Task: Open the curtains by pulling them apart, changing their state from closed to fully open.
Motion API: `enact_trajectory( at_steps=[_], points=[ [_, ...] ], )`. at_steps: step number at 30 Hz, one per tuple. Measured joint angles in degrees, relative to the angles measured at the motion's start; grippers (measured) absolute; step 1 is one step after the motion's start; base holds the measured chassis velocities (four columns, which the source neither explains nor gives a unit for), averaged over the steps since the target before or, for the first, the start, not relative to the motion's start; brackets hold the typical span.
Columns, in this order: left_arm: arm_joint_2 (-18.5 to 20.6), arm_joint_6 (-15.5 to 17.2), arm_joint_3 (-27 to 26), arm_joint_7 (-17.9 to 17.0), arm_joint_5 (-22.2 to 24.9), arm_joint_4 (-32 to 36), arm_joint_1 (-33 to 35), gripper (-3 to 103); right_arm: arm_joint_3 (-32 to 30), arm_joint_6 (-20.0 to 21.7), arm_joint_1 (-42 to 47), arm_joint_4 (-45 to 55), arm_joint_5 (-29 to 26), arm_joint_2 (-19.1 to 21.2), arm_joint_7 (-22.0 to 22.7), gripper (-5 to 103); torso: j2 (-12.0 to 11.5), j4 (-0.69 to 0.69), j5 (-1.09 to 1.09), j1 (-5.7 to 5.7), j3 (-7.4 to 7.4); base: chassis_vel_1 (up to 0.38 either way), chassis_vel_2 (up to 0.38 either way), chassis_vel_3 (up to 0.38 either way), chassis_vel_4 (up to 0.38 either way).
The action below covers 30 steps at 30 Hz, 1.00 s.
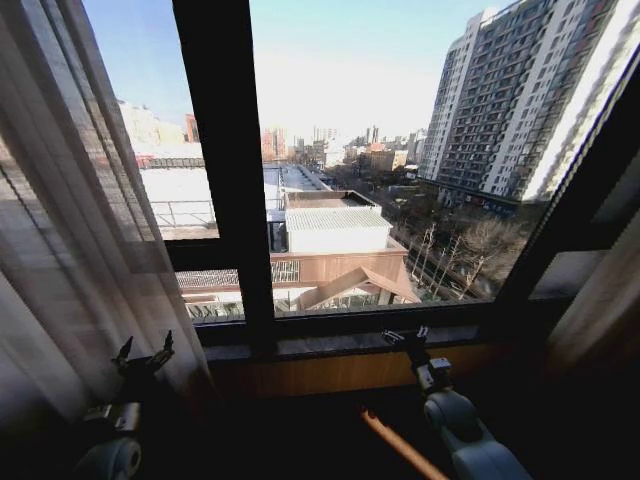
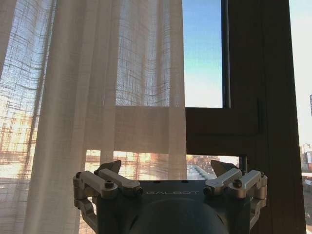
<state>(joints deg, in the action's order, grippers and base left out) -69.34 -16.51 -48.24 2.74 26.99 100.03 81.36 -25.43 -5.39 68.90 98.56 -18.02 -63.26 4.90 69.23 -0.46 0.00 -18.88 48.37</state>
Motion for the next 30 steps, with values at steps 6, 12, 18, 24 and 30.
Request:
enact_trajectory(
  at_steps=[6,12,18,24,30],
  points=[
    [0.0,0.0,0.0,0.0,0.0,0.0,0.0,100,0.0,0.0,0.0,0.0,0.0,0.0,0.0,100,0.0,0.00,0.01,0.00,0.00,-0.076,0.108,0.085,-0.102],
    [0.0,0.0,0.0,0.0,0.0,0.0,0.0,100,0.0,0.0,0.0,0.0,0.0,0.0,0.0,100,0.0,0.00,0.00,-0.06,0.02,-0.054,0.075,0.051,-0.062],
    [0.0,0.0,0.0,0.0,0.0,0.0,0.0,100,0.0,0.0,0.0,0.0,0.0,0.0,0.0,100,0.0,0.00,0.01,0.03,-0.02,0.000,0.000,0.000,0.000],
    [0.0,0.0,0.0,0.0,0.0,0.0,0.0,100,0.0,0.0,0.0,0.0,0.0,0.0,0.0,100,0.0,0.00,0.01,0.02,-0.01,-0.016,0.074,0.012,-0.052],
    [0.0,0.0,0.0,0.0,0.0,0.0,0.0,100,0.0,0.0,0.0,0.0,0.0,0.0,0.0,100,0.0,0.01,0.00,-0.05,0.02,-0.029,0.098,0.025,-0.089]
  ],
)
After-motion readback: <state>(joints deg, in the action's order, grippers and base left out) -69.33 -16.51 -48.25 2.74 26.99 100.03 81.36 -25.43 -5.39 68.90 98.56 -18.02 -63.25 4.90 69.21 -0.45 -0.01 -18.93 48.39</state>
